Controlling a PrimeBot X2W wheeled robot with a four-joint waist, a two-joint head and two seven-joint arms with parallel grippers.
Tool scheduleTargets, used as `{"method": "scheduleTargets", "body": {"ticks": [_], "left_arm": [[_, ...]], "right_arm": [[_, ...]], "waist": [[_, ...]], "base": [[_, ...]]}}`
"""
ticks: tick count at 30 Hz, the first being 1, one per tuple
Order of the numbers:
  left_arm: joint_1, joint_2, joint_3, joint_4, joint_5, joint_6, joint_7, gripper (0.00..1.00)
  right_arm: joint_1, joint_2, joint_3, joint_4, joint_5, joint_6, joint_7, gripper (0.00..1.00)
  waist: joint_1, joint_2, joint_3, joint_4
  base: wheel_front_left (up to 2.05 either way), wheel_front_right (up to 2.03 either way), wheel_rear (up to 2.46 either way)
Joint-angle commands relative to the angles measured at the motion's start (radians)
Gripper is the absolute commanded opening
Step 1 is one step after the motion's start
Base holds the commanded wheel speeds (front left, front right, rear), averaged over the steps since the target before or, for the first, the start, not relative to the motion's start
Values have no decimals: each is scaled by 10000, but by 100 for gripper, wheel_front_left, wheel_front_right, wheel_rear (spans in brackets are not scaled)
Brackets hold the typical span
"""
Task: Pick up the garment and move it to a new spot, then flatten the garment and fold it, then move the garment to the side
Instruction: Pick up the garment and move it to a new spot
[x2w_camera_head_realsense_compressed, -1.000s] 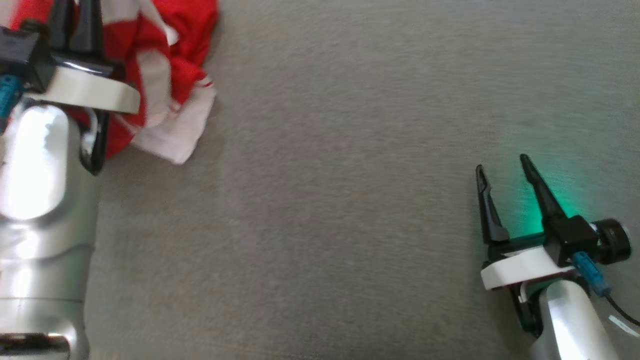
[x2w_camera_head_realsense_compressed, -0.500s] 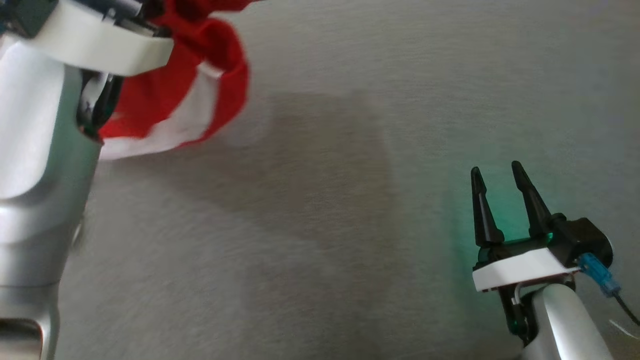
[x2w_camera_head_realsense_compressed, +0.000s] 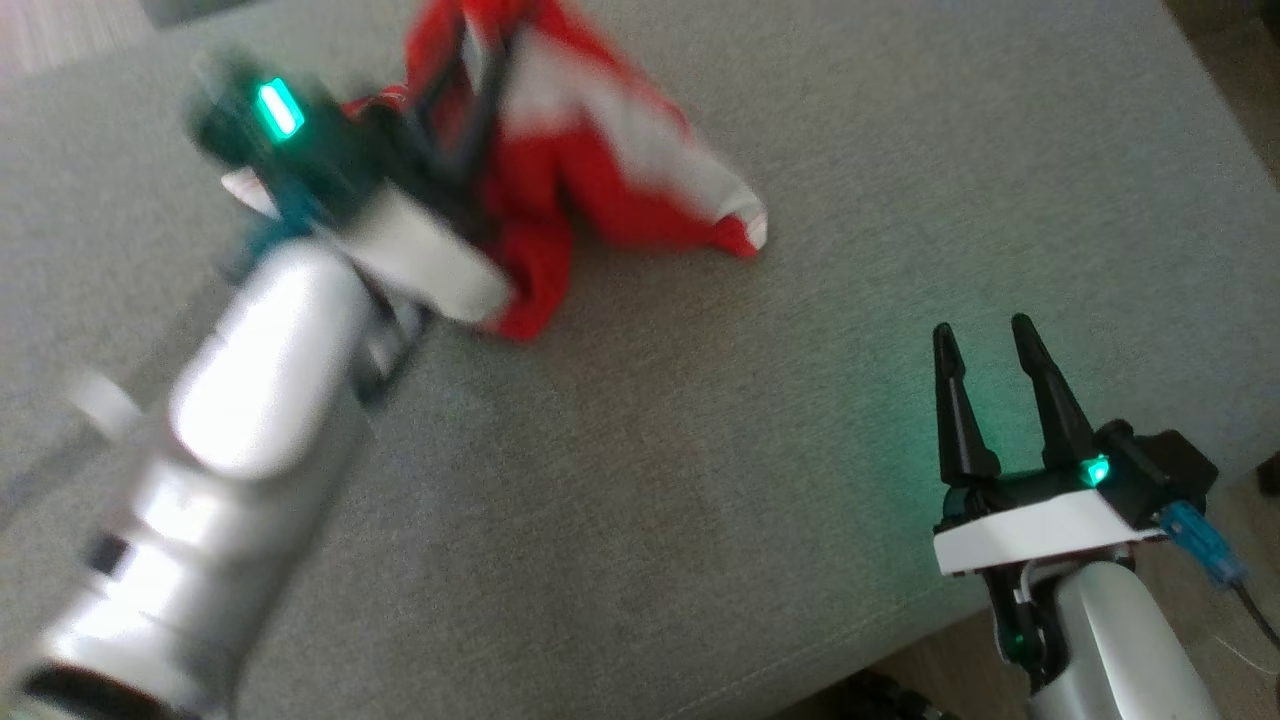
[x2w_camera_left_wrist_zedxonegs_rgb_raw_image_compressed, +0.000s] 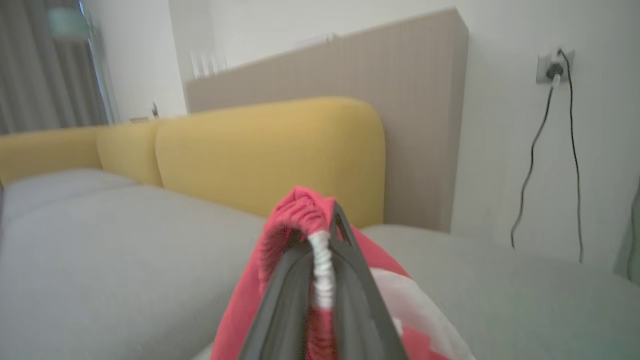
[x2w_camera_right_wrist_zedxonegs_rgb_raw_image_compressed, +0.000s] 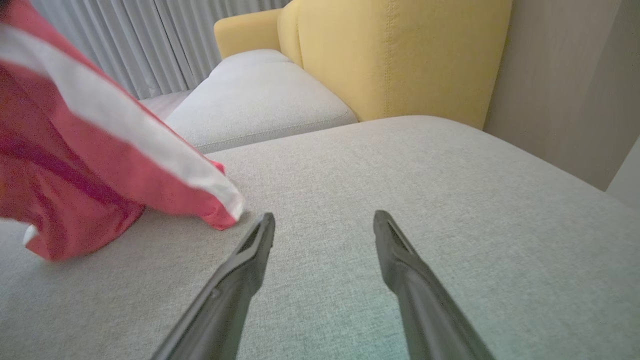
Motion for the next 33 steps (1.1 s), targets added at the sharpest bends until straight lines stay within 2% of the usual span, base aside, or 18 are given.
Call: {"method": "scheduleTargets", "body": {"ticks": [1, 4, 5, 6, 9, 13, 20, 26, 33], "left_arm": [[213, 24, 34, 167, 178, 123, -281, 0], [875, -431, -605, 1032, 614, 120, -613, 0], [1066, -589, -748, 1257, 750, 143, -667, 39], [1260, -782, -796, 1398, 822, 213, -697, 100], [1942, -1333, -429, 659, 995, 501, -713, 100], [3107, -1484, -61, -815, 1797, 891, -717, 100], [5589, -1751, 1426, -2504, 2318, 2187, -719, 100], [7343, -1928, 2742, -3687, 2557, 2621, -719, 100], [9068, -2014, 3892, -4723, 2786, 2850, -719, 100]], "right_arm": [[-331, -21, 272, -341, 27, -9, 2, 100], [-402, -21, 312, -348, -54, -9, 2, 100], [-429, -21, 314, -338, -99, -9, 2, 100], [-449, -21, 299, -322, -150, -9, 2, 100], [-483, -20, 138, -212, -351, -9, 2, 100], [-493, -20, -148, -133, -703, -9, 2, 100], [59, -20, -686, 27, -1256, -9, 2, 100], [781, -20, -1352, -124, -1355, -9, 2, 100], [1583, -20, -1186, -674, -1302, -9, 2, 100]], "waist": [[0, 0, 514, 154], [0, 0, 775, 474], [0, 0, 813, 596], [0, 0, 816, 722], [0, 0, 680, 1149], [0, 0, 193, 1858], [0, 0, -1347, 3220], [0, 0, -2358, 4321], [0, 0, -2921, 4734]], "base": [[0, 0, 0], [0, 0, 0], [0, 0, 0], [0, 0, 0], [0, 0, 0], [0, 0, 0], [0, 0, 0], [0, 0, 0], [0, 0, 0]]}}
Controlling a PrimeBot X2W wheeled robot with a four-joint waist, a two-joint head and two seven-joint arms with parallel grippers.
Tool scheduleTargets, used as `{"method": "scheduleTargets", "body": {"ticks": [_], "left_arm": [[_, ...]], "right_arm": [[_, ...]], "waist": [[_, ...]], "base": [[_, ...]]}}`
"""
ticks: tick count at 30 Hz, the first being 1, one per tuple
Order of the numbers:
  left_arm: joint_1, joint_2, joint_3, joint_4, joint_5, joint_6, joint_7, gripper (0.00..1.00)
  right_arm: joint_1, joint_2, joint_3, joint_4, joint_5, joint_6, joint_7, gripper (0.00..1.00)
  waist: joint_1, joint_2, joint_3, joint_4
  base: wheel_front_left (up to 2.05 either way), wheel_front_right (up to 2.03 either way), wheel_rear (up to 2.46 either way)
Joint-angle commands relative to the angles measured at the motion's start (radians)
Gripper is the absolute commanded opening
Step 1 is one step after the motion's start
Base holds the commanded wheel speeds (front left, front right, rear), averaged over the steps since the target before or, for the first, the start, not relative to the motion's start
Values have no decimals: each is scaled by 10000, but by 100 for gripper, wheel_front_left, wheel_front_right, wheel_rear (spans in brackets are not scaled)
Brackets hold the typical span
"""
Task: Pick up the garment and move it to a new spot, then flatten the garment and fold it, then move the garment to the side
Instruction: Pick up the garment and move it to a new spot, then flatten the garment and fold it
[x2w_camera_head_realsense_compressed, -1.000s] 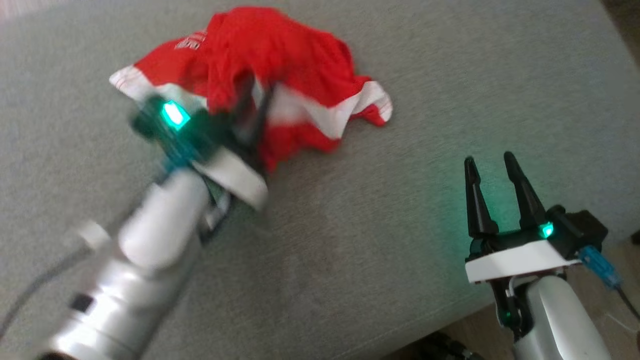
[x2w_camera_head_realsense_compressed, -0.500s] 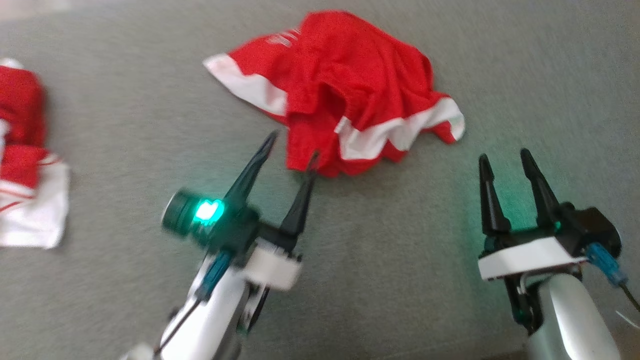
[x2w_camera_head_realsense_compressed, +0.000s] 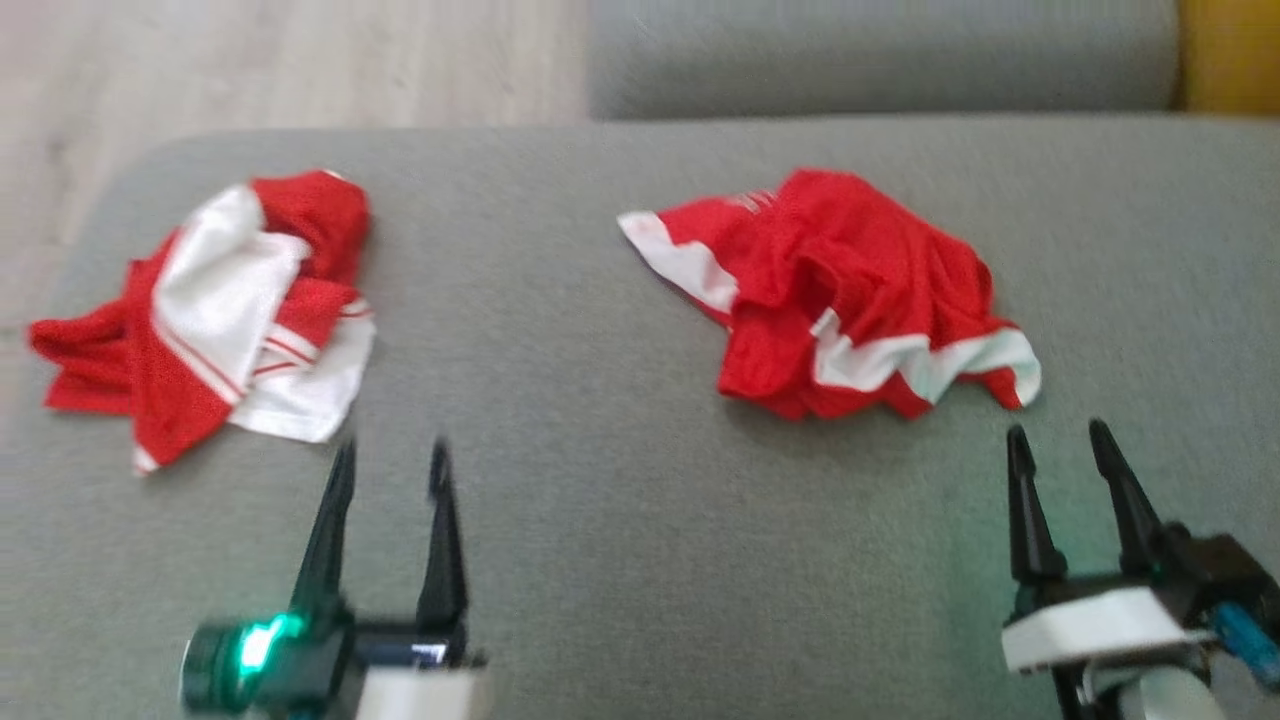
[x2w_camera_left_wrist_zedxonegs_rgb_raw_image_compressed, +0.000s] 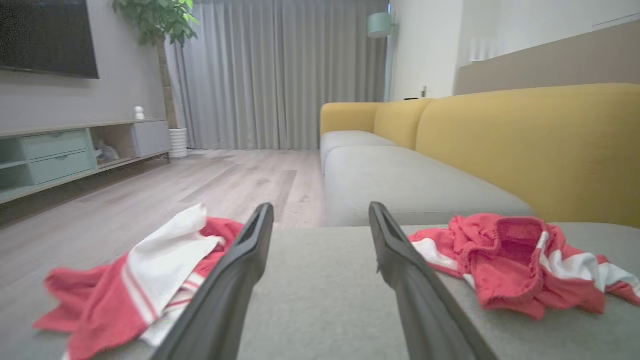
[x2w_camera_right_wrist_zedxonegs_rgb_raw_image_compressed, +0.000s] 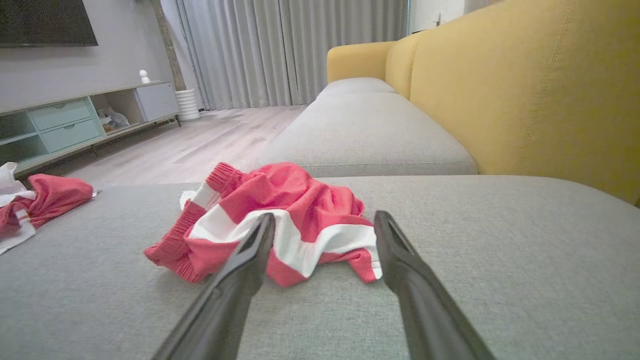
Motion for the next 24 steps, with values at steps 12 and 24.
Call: {"method": "scheduleTargets", "body": {"ticks": [12, 24], "left_arm": [[1369, -151, 867, -285, 667, -119, -51, 100], [1440, -180, 881, -140, 900, -288, -51, 100]], "right_arm": [[1019, -55, 428, -857, -322, -9, -26, 100], [1060, -55, 631, -864, -155, -9, -26, 100]], "waist": [[3, -1, -995, 245], [3, -1, -1021, 154]], "base": [[0, 0, 0], [0, 0, 0]]}}
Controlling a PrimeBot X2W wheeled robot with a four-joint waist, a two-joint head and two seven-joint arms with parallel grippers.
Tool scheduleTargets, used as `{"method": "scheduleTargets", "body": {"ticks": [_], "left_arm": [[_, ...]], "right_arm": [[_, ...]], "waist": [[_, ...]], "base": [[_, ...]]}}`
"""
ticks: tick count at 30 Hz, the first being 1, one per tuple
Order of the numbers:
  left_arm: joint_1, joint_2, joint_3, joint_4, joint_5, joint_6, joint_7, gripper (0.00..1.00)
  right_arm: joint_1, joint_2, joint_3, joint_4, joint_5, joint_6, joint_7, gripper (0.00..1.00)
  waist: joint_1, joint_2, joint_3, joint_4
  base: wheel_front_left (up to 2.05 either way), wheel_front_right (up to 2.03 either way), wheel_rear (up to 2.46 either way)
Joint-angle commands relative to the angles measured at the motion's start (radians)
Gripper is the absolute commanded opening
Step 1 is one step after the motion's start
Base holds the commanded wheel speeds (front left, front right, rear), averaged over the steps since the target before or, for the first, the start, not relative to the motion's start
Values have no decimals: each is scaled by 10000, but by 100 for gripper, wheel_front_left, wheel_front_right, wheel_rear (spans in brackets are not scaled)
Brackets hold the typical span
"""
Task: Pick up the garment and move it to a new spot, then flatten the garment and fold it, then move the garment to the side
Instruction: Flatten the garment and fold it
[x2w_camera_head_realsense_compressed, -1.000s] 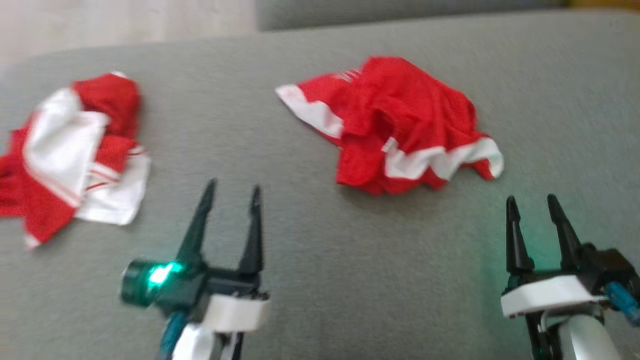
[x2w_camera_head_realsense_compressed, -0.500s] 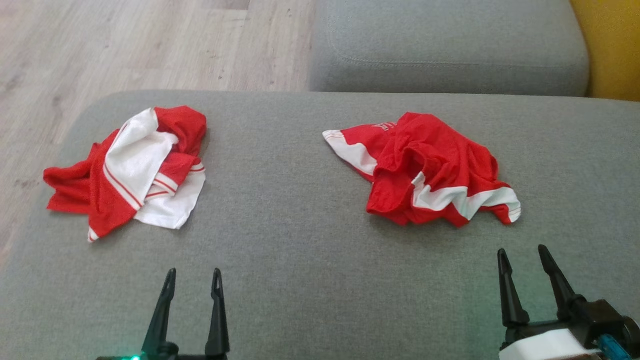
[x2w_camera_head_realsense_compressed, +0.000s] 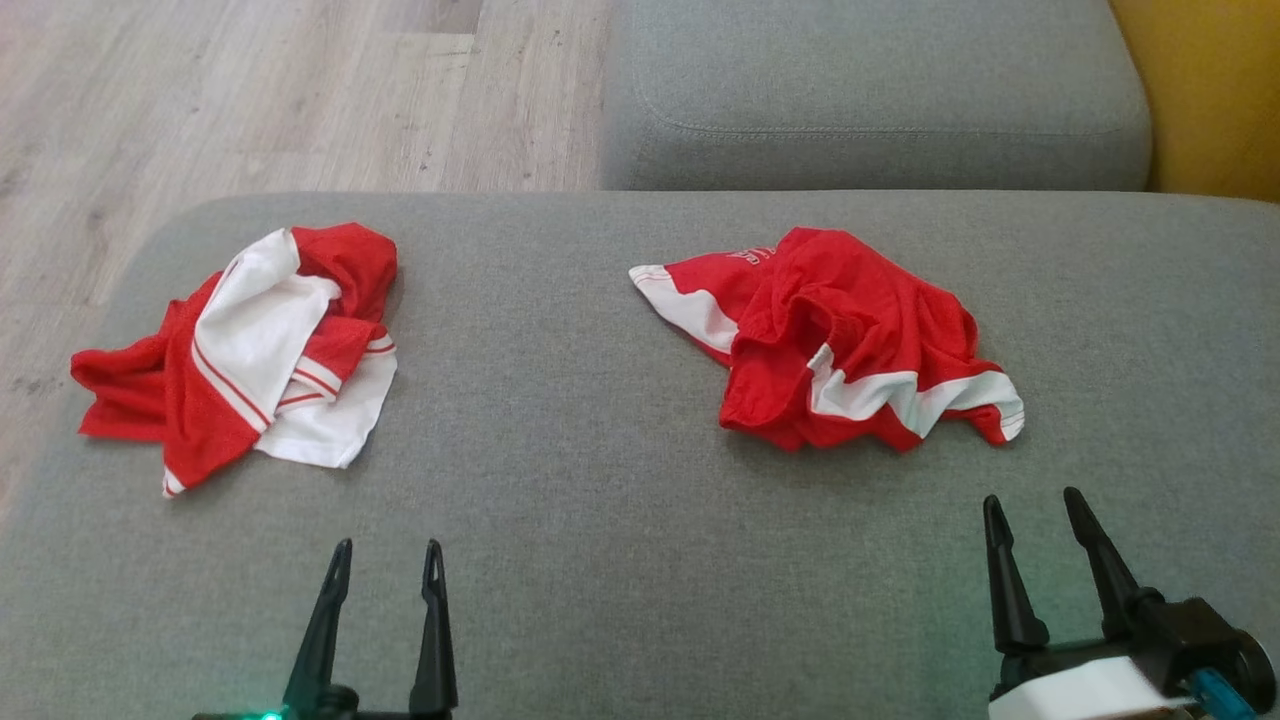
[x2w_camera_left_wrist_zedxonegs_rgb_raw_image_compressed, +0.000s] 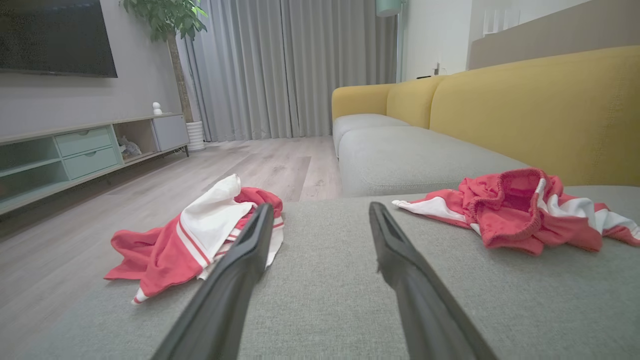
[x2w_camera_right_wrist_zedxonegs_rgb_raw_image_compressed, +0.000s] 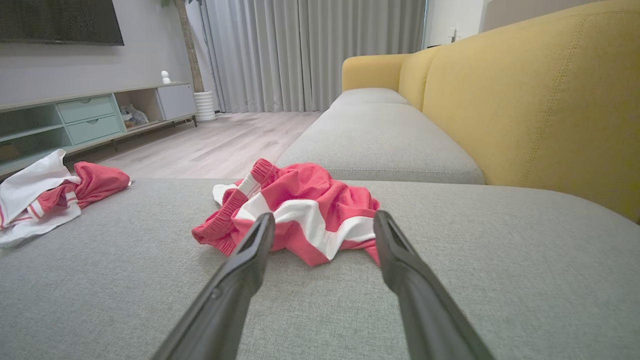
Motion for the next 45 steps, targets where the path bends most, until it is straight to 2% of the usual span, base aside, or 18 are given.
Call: {"method": "scheduleTargets", "body": {"ticks": [1, 14, 29, 34, 38, 45], "left_arm": [[-197, -112, 307, -209, 144, -35, -51, 100], [-322, 67, 217, 67, 306, -74, -51, 100], [-422, 149, 298, 434, 294, 181, -51, 100], [-578, 150, 320, 757, 57, -105, -51, 100], [-1209, 225, 75, 929, 275, -394, -51, 100], [-3252, 125, -729, 2123, 415, -1120, -51, 100]], "right_arm": [[-222, -76, 272, -350, 113, -9, -28, 100], [-155, -76, 136, -178, 390, -9, -28, 100], [-239, -76, 406, -89, 570, -9, -28, 100], [-324, -76, 642, -86, 595, -9, -28, 100], [-486, -76, 675, -134, 625, -9, -28, 100], [-1044, -76, 904, -261, 660, -9, -28, 100]], "waist": [[0, -1, 19, 6], [0, -1, 26, -29], [0, -1, 176, -387], [0, -1, 268, -803], [0, -1, 548, -1420], [0, -1, 1356, -2203]], "base": [[0, 0, 0], [0, 0, 0], [0, 0, 0], [0, 0, 0], [0, 0, 0], [0, 0, 0]]}}
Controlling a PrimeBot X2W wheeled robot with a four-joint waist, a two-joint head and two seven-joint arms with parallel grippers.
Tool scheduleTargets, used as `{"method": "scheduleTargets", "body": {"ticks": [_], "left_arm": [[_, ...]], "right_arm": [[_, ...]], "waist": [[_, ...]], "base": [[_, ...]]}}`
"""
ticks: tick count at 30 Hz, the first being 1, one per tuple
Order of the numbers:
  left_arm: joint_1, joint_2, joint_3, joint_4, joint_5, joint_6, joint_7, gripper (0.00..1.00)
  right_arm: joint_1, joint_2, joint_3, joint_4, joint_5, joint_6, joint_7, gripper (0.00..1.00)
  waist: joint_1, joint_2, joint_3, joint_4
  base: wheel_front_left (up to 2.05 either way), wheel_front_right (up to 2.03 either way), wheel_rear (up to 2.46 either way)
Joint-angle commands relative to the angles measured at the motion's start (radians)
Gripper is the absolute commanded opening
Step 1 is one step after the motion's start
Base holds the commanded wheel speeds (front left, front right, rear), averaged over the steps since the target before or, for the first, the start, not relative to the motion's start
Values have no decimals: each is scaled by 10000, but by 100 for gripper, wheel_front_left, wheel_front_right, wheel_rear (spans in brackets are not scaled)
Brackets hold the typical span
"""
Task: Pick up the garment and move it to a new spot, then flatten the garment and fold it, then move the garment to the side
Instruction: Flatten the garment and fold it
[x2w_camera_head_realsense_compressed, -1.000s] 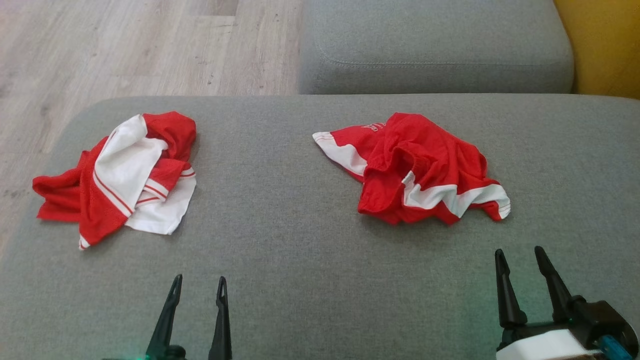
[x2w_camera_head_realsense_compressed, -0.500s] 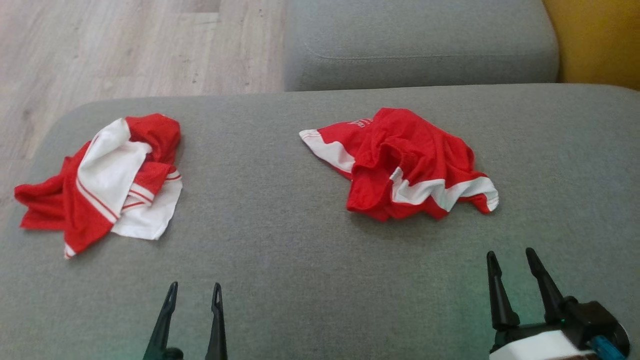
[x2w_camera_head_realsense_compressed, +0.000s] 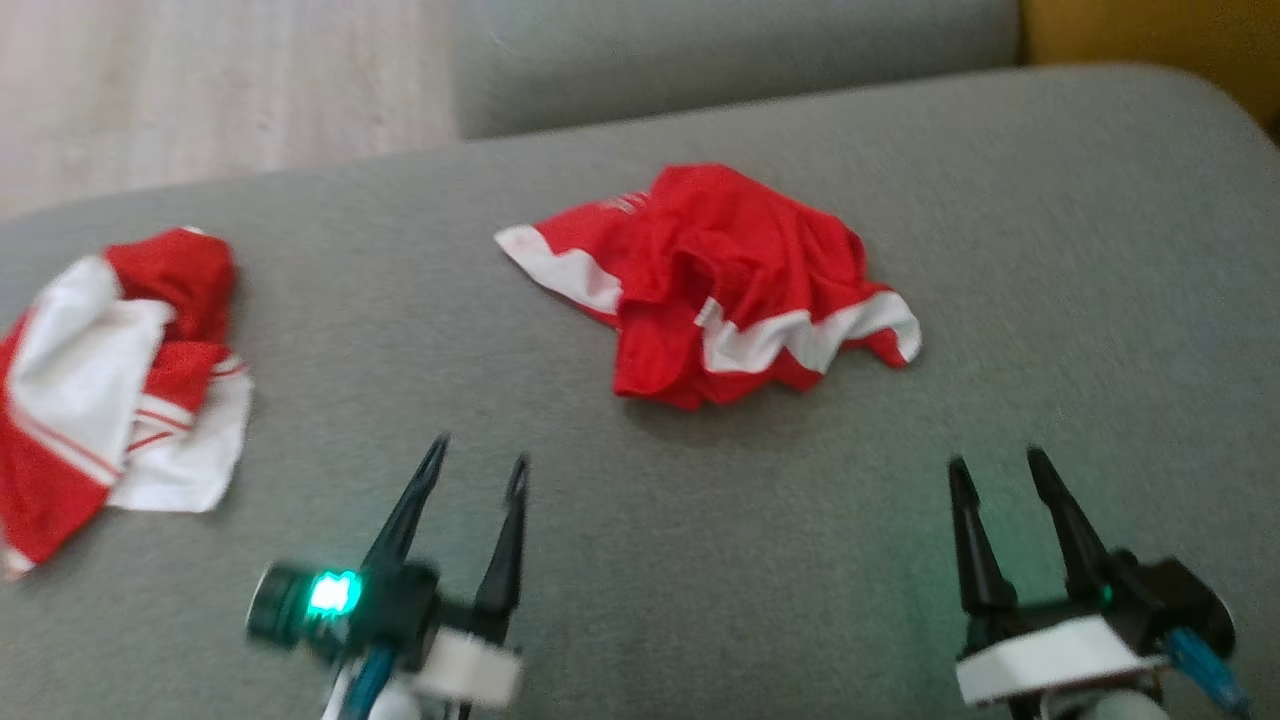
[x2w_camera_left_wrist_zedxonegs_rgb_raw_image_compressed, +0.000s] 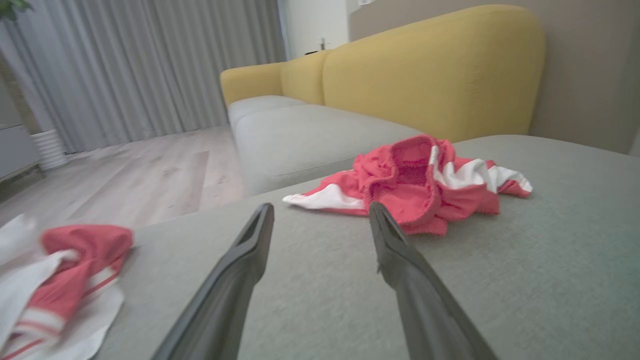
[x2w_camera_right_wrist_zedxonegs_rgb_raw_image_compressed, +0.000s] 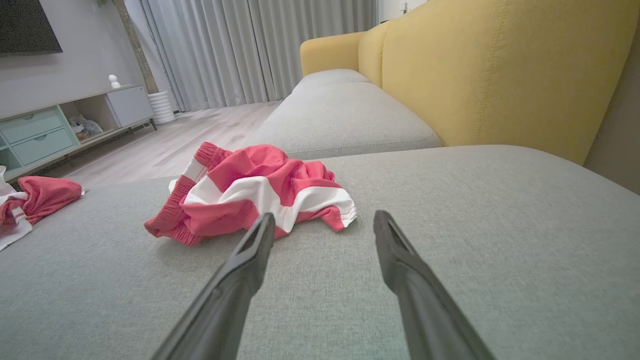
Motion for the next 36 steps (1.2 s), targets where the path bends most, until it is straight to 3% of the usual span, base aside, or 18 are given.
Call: {"method": "scheduleTargets", "body": {"ticks": [1, 11, 21, 28, 32, 36], "left_arm": [[-785, -52, 151, -59, 58, -114, -51, 100], [-3814, -276, -1117, 3036, 1, -777, 68, 100], [-5675, -304, -1510, 4263, -410, -611, 100, 100], [-6108, -306, -1723, 4472, -598, -673, -10, 100], [-6051, -306, -1594, 3912, -784, -361, -42, 100], [-5672, -242, -1704, 3271, -820, -424, -47, 100]], "right_arm": [[-433, -76, 328, -326, 36, -9, -36, 100], [-862, -76, 497, -199, 96, -9, -36, 100], [-1208, -76, 440, -217, 345, -9, -36, 100], [-1340, -76, 437, -208, 478, -9, -36, 100], [-1357, -76, 426, -194, 492, -9, -36, 100], [-1339, -76, 431, -175, 494, -9, -36, 100]], "waist": [[-2, 0, 389, -386], [-2, 0, 1047, -1059], [-2, 0, 1817, -1432], [-2, 0, 2036, -1629], [-2, 0, 2034, -1719], [-2, 0, 1997, -1777]], "base": [[0, 0, 0], [0, 0, 0], [0, 0, 0], [0, 0, 0], [0, 0, 0], [0, 0, 0]]}}
